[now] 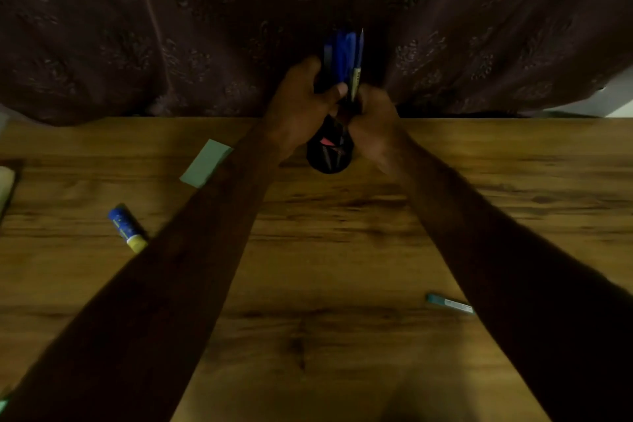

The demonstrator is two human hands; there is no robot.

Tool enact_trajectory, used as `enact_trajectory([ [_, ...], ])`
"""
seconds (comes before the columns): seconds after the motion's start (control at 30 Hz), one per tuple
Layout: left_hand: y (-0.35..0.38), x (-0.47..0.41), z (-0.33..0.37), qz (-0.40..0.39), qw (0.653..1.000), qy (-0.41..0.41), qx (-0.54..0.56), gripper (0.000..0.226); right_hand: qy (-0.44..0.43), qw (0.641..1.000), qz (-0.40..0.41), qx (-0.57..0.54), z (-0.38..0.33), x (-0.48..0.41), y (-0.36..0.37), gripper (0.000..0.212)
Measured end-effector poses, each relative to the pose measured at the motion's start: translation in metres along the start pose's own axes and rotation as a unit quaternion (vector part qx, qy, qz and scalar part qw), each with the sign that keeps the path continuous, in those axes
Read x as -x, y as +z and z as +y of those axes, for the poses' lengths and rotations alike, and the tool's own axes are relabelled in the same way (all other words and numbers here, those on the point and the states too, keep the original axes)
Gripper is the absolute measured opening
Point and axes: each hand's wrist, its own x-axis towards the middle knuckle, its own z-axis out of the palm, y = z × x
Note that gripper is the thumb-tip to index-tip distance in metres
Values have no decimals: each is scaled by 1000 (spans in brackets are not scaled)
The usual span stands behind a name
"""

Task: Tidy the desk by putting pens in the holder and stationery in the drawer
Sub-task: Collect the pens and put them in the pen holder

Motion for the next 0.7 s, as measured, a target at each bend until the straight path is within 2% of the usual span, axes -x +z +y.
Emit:
enact_trajectory([
  [0.17, -1, -2, -12, -6, 999, 7, -51, 33, 9, 999, 18, 40, 3, 1, 4, 12],
  [0.27, -3, 2, -16, -8, 998, 4, -56, 31, 22, 998, 16, 48, 4, 5, 4, 17],
  [0.4, -5, 2, -18, -6, 997, -1, -76, 27, 25, 1000, -6, 18, 4, 9, 2, 12],
  [0.5, -4, 3, -16, 6, 997, -12, -81, 46, 19, 1000, -9, 9, 2, 11, 1, 16],
  [0.7, -5, 11, -20, 1, 995, 16, -94, 74, 3, 1000, 2, 20, -1, 13, 0, 39],
])
